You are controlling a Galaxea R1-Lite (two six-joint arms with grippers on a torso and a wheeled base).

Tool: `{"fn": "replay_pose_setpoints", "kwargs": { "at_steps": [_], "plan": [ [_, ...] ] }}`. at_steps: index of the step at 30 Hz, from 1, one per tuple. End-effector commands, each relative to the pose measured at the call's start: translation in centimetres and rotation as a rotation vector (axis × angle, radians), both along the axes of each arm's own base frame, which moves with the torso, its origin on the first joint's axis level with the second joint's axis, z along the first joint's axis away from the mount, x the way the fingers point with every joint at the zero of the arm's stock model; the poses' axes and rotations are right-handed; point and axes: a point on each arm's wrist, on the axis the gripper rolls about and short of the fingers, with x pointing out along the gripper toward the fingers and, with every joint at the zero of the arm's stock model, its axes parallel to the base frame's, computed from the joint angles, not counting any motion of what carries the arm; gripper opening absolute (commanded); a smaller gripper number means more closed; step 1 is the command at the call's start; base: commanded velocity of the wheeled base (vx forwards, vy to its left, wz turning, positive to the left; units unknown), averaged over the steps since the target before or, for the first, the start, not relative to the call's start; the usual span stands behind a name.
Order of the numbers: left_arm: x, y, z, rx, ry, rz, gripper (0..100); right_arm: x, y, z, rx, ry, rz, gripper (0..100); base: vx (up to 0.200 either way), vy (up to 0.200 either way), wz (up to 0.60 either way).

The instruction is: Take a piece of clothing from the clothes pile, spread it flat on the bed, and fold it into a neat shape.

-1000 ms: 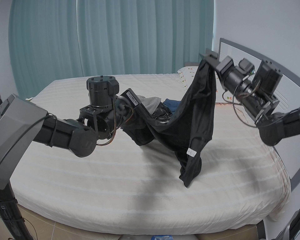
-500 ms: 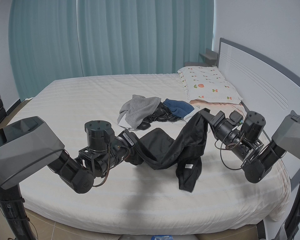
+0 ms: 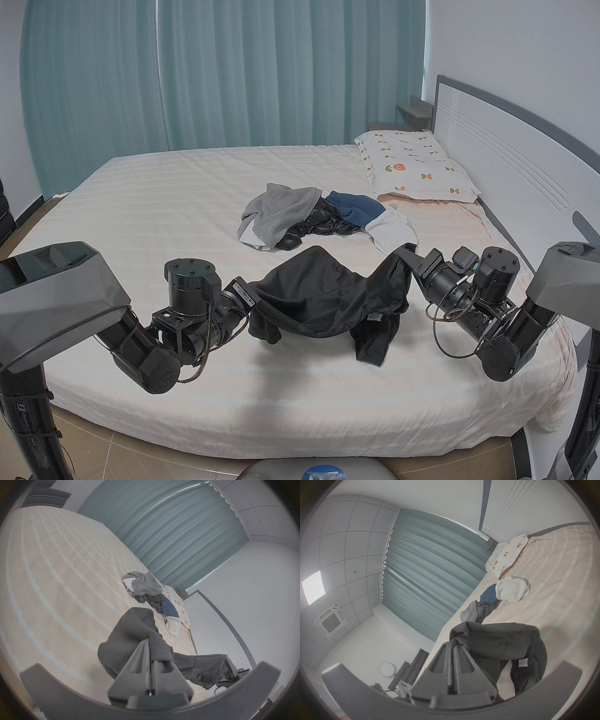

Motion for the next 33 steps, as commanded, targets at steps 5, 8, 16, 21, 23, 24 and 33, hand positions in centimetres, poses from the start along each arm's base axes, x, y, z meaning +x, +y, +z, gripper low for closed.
{"fn": "replay_pose_setpoints", "kwargs": {
  "at_steps": [5,8,16,21,23,24,33],
  "plan": [
    [0.7,0.8,0.3,-0.017,-0.027,0.030,0,0.1,0.1,-0.3,-0.002,0.007,-0.006,0,0.000,0.000,0.00],
    [1.2,1.8,0.5,-0.032,-0.030,0.055,0,0.2,0.7,-0.6,-0.008,0.006,-0.022,0,0.000,0.200,0.00],
    [1.0,1.9,0.9,-0.039,-0.039,0.048,0,0.7,1.0,-0.9,-0.029,-0.008,-0.053,0,0.000,0.200,0.00],
    [1.0,1.9,1.2,-0.038,-0.047,0.051,0,1.2,1.1,-0.4,-0.021,-0.036,-0.128,0,0.000,0.200,0.00],
    [0.8,2.0,1.6,-0.043,-0.054,0.050,0,1.3,1.2,-0.1,-0.019,-0.047,-0.139,0,0.000,0.200,0.00],
    [0.7,2.0,1.7,-0.044,-0.055,0.050,0,1.3,1.2,-0.1,-0.017,-0.047,-0.141,0,0.000,0.200,0.00],
    [0.5,2.2,2.3,-0.046,-0.070,0.054,0,1.3,1.2,0.3,0.000,-0.070,-0.142,0,0.000,0.200,0.00]
  ]
}}
